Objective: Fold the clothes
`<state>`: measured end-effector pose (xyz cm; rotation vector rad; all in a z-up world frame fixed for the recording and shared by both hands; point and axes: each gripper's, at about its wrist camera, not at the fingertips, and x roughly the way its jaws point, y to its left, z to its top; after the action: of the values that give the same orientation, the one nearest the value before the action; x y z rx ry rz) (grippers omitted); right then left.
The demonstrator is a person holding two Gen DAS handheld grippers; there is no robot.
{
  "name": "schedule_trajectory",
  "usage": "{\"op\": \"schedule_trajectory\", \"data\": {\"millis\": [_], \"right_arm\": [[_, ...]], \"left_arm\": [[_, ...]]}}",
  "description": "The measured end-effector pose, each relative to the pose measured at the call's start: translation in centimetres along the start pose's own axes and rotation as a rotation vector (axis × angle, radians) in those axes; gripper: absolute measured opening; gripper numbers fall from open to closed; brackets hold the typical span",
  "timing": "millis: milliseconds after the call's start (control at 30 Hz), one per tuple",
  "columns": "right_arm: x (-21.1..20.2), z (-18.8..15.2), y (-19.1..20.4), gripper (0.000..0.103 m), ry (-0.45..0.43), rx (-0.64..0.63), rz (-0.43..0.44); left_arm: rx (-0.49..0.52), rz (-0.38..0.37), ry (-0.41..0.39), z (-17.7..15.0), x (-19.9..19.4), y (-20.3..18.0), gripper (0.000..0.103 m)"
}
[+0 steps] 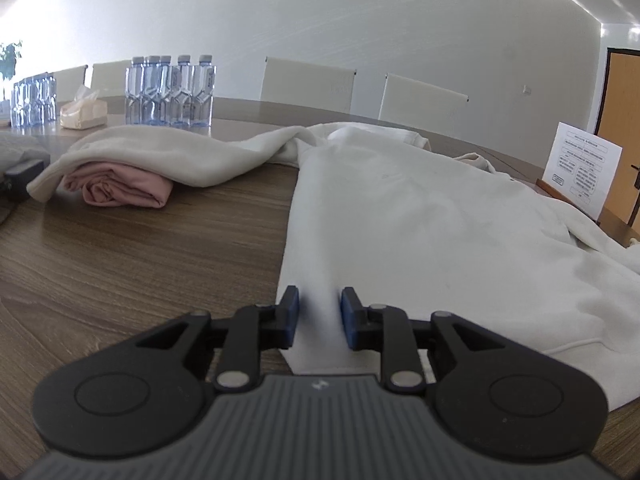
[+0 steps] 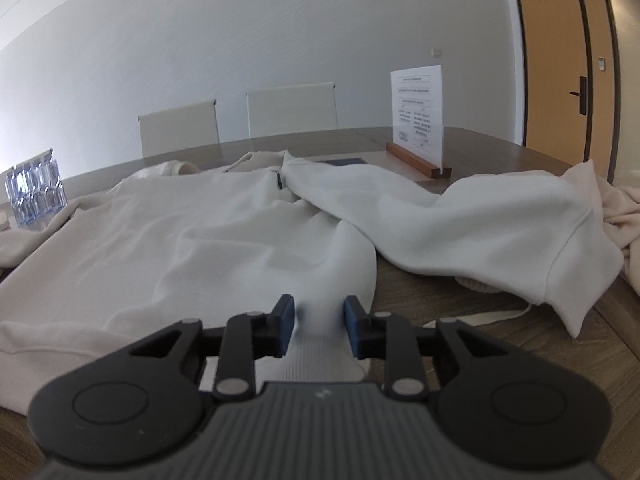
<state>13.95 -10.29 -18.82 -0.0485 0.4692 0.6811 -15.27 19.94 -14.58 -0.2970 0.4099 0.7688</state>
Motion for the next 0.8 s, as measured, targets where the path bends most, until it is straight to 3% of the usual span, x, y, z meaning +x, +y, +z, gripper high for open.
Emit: {"op": "schedule_trajectory", "data": {"millis": [33, 100, 133, 167, 233, 467, 667, 800], "right_arm": [[-0.4, 0.5, -0.1, 0.050, -0.037, 0.008, -0.006], [-1.2, 1.6, 0.3, 0.057, -0.114, 0.008, 0.009], [-1.3, 2.1, 0.8, 0.059, -0.132, 0.003, 0.034], [-1.3, 2.5, 1.5, 0.060, -0.144, -0.001, 0.061], [-1.2, 3.3, 3.0, 0.060, -0.158, -0.007, 0.122], [2.5, 3.4, 10.3, 0.060, -0.020, -0.009, 0.342], [6.8, 1.8, 13.0, 0.056, 0.132, 0.014, 0.361], [9.9, 0.1, 12.1, 0.050, 0.201, 0.047, 0.299]], "left_arm": [[0.011, 0.027, -0.029, 0.3, -0.4, -0.2, 0.024], [0.042, 0.094, -0.096, 1.1, -1.2, -0.8, 0.027], [0.061, 0.113, -0.133, 1.6, -1.6, -1.0, 0.034], [0.065, 0.102, -0.149, 2.1, -1.7, -1.2, 0.041], [0.074, 0.078, -0.179, 2.9, -1.9, -1.6, 0.043], [0.059, -0.065, -0.033, 1.7, 1.8, -2.4, 0.043], [0.045, -0.185, 0.092, 0.6, 4.9, -3.1, 0.043], [0.020, -0.201, 0.121, 0.6, 5.2, -2.5, 0.043]]}}
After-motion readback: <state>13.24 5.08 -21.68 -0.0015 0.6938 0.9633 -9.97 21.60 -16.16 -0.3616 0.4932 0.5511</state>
